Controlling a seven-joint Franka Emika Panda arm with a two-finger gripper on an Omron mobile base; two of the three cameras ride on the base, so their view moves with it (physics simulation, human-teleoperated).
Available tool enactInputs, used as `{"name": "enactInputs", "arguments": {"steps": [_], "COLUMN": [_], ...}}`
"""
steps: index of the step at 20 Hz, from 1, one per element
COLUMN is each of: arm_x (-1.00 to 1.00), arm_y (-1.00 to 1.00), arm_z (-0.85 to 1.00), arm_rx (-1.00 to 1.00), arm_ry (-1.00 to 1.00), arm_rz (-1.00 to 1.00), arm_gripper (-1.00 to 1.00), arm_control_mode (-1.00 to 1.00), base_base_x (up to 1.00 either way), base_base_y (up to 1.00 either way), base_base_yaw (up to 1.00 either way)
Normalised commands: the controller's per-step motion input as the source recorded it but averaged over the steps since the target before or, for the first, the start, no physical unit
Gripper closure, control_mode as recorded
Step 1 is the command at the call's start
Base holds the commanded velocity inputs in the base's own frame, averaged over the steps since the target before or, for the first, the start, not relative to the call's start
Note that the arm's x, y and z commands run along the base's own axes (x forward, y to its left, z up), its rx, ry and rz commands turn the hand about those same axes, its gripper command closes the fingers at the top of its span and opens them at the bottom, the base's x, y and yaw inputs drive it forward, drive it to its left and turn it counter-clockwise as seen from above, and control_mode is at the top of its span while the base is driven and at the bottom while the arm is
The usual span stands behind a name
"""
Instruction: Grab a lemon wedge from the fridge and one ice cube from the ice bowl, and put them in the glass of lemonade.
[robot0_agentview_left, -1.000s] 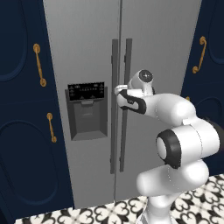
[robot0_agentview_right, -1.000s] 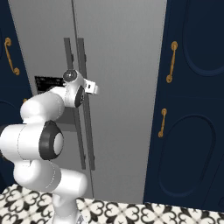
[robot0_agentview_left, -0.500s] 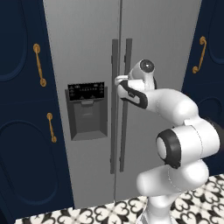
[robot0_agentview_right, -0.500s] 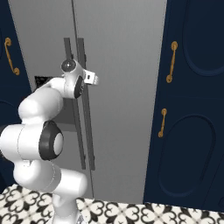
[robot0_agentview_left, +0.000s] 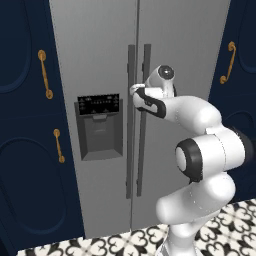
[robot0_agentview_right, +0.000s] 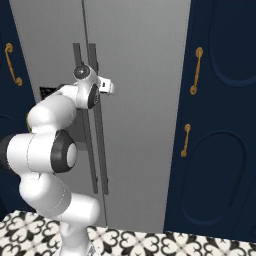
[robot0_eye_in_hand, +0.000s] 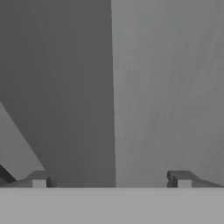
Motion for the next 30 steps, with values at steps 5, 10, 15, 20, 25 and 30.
{"name": "enactInputs", "arguments": {"steps": [5, 10, 15, 20, 25, 30], "arm_x": [0.37, 0.04, 0.00, -0.03, -0.64, -0.92], "arm_y": [0.00, 0.00, 0.00, -0.04, -0.47, -0.63], "arm_z": [-0.10, -0.03, 0.03, 0.06, 0.17, 0.24], "arm_rx": [0.00, 0.00, 0.00, 0.00, 0.01, 0.07], "arm_ry": [0.00, -0.03, 0.00, 0.00, 0.00, 0.00], "arm_rz": [0.00, 0.00, 0.00, -0.01, -0.18, -0.22], "arm_gripper": [-1.00, -1.00, 1.00, 1.00, 1.00, 1.00], "arm_control_mode": [-1.00, -1.00, -1.00, -1.00, -1.00, -1.00], "base_base_x": [0.00, 0.00, 0.00, 0.00, 0.00, 0.00], "base_base_y": [0.00, 0.00, 0.00, 0.00, 0.00, 0.00], "base_base_yaw": [0.00, 0.00, 0.00, 0.00, 0.00, 0.00]}}
